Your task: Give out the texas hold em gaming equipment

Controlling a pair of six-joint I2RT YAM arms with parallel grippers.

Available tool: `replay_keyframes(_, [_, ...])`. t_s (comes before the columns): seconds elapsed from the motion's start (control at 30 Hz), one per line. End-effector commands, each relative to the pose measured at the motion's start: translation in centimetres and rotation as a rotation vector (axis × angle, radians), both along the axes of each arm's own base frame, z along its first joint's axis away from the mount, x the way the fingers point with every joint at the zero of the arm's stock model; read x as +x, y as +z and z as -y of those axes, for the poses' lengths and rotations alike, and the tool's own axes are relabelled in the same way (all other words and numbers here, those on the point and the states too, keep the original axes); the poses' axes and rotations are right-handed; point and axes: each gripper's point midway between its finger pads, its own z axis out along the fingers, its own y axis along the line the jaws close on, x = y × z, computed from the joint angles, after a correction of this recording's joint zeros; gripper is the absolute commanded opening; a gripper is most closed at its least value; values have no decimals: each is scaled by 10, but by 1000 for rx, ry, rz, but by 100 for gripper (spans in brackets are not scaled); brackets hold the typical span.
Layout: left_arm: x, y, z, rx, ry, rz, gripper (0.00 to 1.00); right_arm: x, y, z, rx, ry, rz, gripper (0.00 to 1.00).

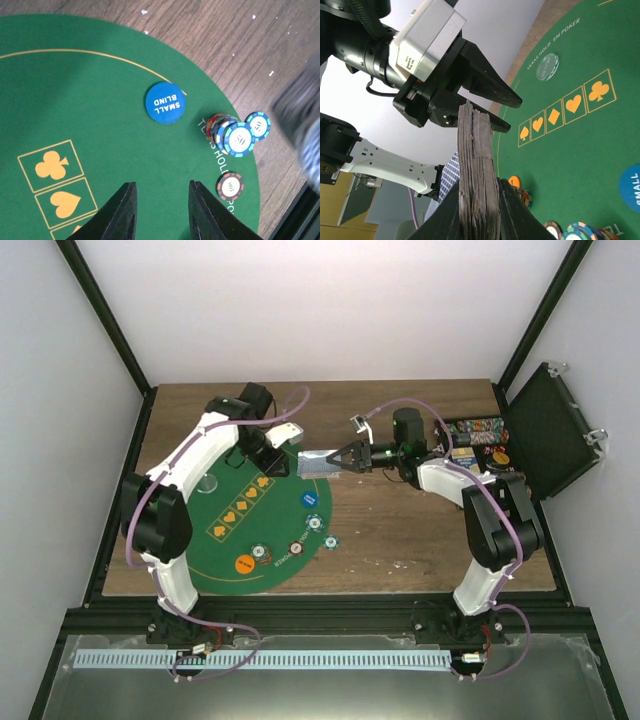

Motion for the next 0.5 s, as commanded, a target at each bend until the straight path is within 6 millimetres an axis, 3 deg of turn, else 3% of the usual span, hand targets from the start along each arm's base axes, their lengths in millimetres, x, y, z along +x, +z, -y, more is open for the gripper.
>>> replay_keyframes(0.0, [5,9,15,-28,4,38,31,0,18,-12,21,2,45,2])
replay_keyframes(0.2, [1,4,32,-33,-36,41,31,-2,20,-21,26,26,45,4])
replay_keyframes(0.47, [-1,16,46,-83,-60,55,31,-6,18,-27,44,47,27,14])
